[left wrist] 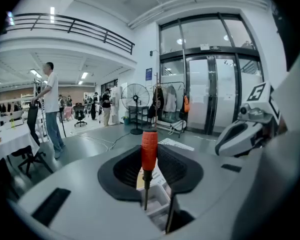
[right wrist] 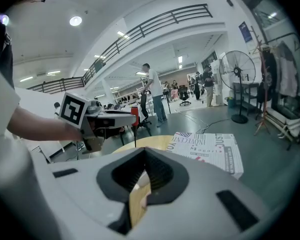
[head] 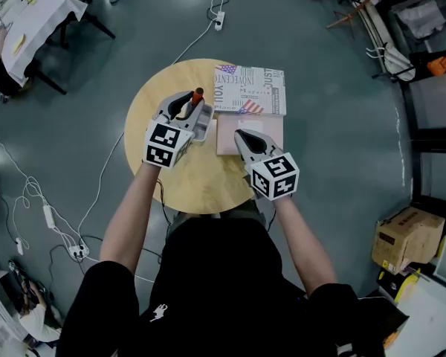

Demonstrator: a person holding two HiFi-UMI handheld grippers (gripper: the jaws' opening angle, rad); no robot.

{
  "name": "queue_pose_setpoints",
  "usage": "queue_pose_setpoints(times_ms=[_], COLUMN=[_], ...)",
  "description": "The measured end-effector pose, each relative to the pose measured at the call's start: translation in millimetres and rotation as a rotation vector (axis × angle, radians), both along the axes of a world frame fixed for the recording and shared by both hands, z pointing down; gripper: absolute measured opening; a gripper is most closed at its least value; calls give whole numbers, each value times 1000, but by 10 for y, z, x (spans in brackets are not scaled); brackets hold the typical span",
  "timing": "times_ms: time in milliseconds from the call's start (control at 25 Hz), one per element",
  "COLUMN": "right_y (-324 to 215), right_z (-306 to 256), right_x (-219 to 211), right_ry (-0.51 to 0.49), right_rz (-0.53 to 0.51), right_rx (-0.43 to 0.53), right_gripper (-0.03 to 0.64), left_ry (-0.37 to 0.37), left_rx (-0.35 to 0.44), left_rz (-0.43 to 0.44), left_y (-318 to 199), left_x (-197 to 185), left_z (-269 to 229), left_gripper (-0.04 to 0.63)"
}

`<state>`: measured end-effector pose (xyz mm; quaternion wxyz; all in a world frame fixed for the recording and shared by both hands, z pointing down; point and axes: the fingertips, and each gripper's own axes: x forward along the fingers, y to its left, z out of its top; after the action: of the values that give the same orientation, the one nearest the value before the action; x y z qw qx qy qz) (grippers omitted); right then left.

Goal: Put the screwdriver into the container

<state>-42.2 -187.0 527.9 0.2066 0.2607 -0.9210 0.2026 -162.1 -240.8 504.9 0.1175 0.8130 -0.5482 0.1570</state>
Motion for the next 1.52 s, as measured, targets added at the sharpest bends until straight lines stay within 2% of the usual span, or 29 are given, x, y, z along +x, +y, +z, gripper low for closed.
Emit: queue_pose_setpoints(times_ms=[120,440,1240,1520], right_y=[-67,-116,-131,-115], right_z=[42,236,474,489], right_x=[-17,-11,136,219], right_ry=[-11,-24,-40,-43], right_rz=[5,14,90,116], right_rx=[-20,-70,-134,-135], right_gripper=[3,3,3,3], left_ry=[29,23,-218,-247], left_rx=[-18,-44,-163,-212], left_rz=[-18,-3,244,276], left_y=[-68,-214,-130,-114], left_x=[-34,-3,342,401], left_z=[77,303,1022,1200], left_gripper=[100,100,100,103])
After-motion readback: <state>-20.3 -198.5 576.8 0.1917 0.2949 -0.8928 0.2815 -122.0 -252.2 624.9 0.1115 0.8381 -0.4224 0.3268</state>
